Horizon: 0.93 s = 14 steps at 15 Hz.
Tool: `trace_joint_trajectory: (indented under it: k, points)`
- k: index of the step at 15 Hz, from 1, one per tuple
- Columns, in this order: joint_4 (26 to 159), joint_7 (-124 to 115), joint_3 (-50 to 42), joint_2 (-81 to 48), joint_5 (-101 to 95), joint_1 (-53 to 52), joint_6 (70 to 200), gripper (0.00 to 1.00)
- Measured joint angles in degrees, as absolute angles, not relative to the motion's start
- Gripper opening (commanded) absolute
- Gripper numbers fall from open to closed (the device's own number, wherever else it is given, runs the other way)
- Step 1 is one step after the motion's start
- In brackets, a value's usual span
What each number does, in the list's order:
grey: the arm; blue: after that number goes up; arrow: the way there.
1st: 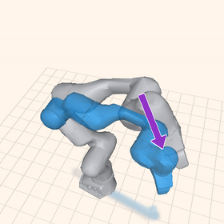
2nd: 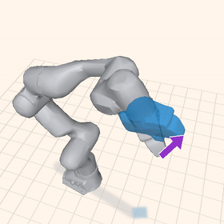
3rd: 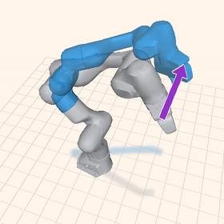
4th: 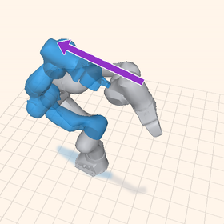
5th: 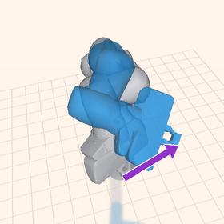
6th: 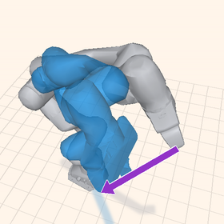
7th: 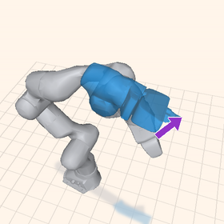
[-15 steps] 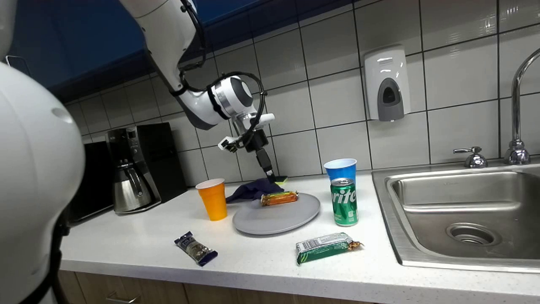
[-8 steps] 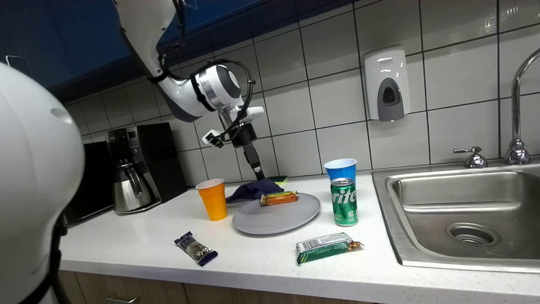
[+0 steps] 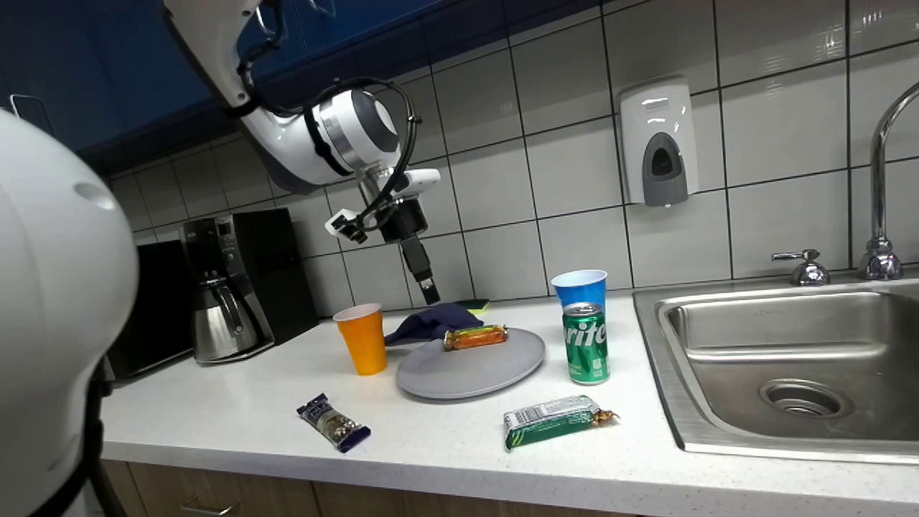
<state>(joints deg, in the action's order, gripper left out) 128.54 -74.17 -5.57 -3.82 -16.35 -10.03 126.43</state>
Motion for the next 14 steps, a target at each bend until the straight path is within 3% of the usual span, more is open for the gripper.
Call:
trace_joint_trajectory:
  k: [14]
  points:
    - [136.29, -74.49, -5.03, 0.65, -16.4, -2.42, 126.38, 1.0]
